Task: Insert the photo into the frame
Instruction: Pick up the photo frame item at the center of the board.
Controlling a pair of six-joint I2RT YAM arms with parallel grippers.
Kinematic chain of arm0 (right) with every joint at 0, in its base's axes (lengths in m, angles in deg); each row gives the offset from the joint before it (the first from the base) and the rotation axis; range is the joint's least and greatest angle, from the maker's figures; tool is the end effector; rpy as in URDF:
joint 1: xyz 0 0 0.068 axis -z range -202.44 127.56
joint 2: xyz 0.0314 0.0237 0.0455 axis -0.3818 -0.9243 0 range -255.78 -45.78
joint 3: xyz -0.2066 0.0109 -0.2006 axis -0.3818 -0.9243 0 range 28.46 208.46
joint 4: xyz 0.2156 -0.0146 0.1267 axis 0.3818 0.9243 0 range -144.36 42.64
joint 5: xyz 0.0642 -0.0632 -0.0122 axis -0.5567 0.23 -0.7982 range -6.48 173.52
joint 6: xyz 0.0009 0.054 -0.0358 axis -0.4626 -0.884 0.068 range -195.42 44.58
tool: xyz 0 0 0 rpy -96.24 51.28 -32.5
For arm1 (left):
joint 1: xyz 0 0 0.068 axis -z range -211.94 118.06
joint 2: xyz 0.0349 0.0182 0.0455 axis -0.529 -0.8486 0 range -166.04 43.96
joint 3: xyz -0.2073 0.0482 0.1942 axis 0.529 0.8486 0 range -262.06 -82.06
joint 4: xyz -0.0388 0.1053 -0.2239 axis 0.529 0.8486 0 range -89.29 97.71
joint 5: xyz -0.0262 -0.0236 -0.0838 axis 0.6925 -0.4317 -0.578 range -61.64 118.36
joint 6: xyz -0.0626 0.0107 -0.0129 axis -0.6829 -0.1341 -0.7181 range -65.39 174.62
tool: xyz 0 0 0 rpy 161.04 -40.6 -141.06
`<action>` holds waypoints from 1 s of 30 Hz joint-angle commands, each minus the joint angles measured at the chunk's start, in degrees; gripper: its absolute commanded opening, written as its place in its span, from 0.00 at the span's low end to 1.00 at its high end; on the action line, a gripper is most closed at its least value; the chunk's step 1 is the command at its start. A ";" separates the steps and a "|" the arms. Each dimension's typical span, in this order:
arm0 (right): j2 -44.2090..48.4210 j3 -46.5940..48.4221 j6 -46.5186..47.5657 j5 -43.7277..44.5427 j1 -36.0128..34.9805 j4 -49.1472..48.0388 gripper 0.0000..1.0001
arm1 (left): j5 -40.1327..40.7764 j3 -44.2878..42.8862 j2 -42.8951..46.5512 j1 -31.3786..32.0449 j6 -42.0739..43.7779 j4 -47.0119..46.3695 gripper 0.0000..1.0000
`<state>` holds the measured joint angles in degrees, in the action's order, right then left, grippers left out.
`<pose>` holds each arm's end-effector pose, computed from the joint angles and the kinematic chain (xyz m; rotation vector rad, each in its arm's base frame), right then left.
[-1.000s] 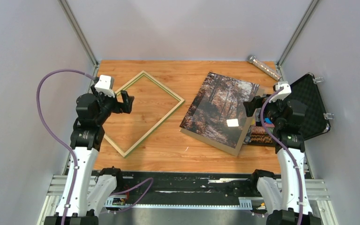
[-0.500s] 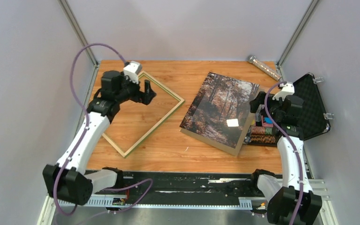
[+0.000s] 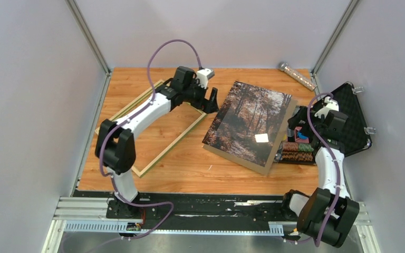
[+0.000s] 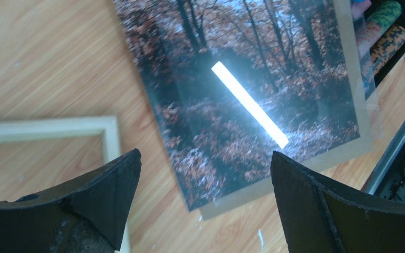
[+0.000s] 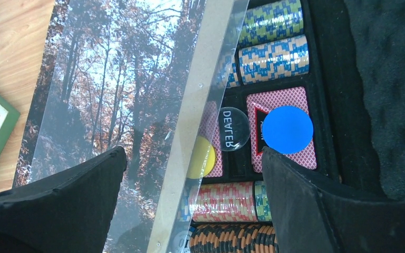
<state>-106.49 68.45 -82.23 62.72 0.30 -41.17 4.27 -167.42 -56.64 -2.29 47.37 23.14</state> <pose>0.2127 -0.0697 0.2635 0.3400 2.1006 0.2286 0.3438 -0.2194 0.3116 0.6756 2.1842 -0.8138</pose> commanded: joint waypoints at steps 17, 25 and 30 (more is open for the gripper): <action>-7.51 -1.49 -1.28 -8.78 2.62 -4.63 0.96 | -4.20 -29.03 -31.20 6.08 -7.44 8.02 1.00; -10.27 -1.25 -1.19 -10.51 2.74 -4.93 0.95 | -3.92 -31.03 -34.17 6.59 -7.78 8.05 1.00; -12.11 -0.97 -1.14 -11.90 2.75 -4.91 0.95 | -4.16 -31.41 -35.33 6.64 -7.64 8.02 1.00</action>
<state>-117.53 66.85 -82.89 53.35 2.77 -43.22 0.37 -196.14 -90.76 3.92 40.40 31.62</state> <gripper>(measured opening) 0.955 0.998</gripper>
